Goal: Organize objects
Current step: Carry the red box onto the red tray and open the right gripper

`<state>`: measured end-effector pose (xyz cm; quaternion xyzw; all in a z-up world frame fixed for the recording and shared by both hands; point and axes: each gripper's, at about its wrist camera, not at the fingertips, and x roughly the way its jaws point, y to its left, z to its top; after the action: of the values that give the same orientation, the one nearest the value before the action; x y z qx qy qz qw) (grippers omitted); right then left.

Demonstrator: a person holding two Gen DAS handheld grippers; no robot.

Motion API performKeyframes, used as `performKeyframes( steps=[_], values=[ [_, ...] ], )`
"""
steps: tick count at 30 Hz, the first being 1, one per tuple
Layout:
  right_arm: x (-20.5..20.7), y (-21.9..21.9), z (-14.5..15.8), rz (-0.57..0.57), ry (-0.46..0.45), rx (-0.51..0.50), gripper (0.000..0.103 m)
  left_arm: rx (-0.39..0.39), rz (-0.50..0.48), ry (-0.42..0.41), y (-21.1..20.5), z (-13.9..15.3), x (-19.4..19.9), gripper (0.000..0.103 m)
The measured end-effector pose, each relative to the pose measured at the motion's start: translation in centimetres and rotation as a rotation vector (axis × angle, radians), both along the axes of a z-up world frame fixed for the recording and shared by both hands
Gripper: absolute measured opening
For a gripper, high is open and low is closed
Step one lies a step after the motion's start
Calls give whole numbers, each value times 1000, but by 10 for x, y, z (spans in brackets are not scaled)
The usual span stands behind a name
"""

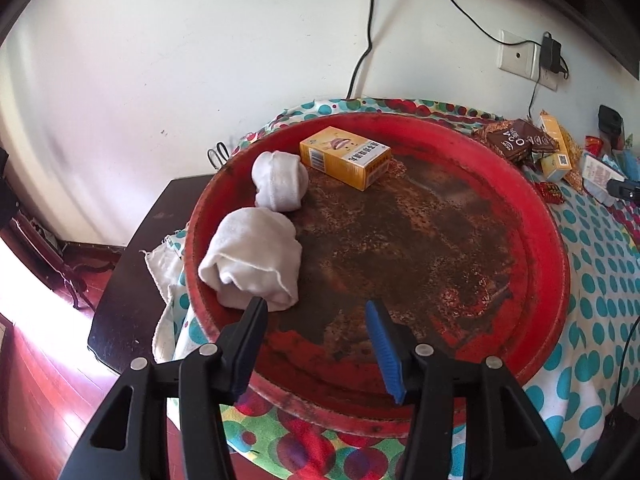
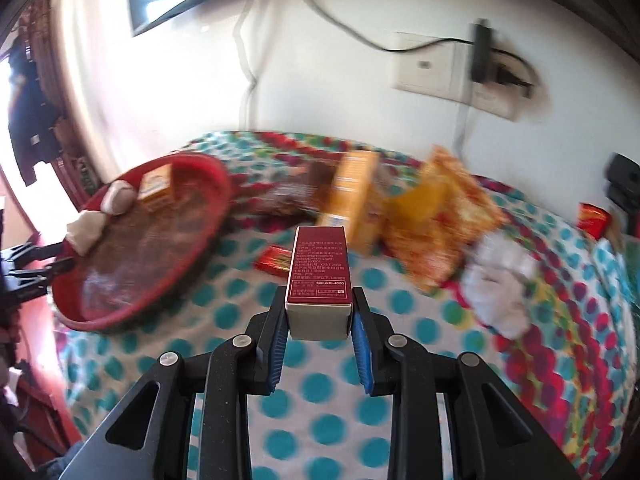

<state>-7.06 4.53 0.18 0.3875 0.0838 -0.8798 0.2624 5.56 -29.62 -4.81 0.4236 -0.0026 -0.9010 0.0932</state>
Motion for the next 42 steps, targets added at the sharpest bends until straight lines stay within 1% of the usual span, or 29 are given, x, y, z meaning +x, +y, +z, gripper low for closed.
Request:
performKeyframes(
  steps=[3, 7, 13, 22, 29, 37, 42],
  values=[
    [-1, -28, 2, 54, -20, -18, 27, 12, 11, -1, -6, -1, 2, 53],
    [-2, -63, 2, 131, -15, 8, 27, 21, 13, -10, -10, -3, 2, 53],
    [-7, -103, -3, 225, -18, 31, 27, 21, 5, -9, -10, -3, 2, 53],
    [-27, -142, -21, 284, -46, 66, 27, 23, -1, -12, -9, -5, 3, 53],
    [-40, -163, -30, 307, -40, 103, 27, 26, -4, -14, -7, -5, 2, 53],
    [-44, -164, -40, 302, -49, 119, 27, 37, -8, -11, -8, -6, 2, 53],
    [-43, -167, -41, 306, -30, 137, 28, 41, -7, -10, -8, -5, 2, 53]
  ],
)
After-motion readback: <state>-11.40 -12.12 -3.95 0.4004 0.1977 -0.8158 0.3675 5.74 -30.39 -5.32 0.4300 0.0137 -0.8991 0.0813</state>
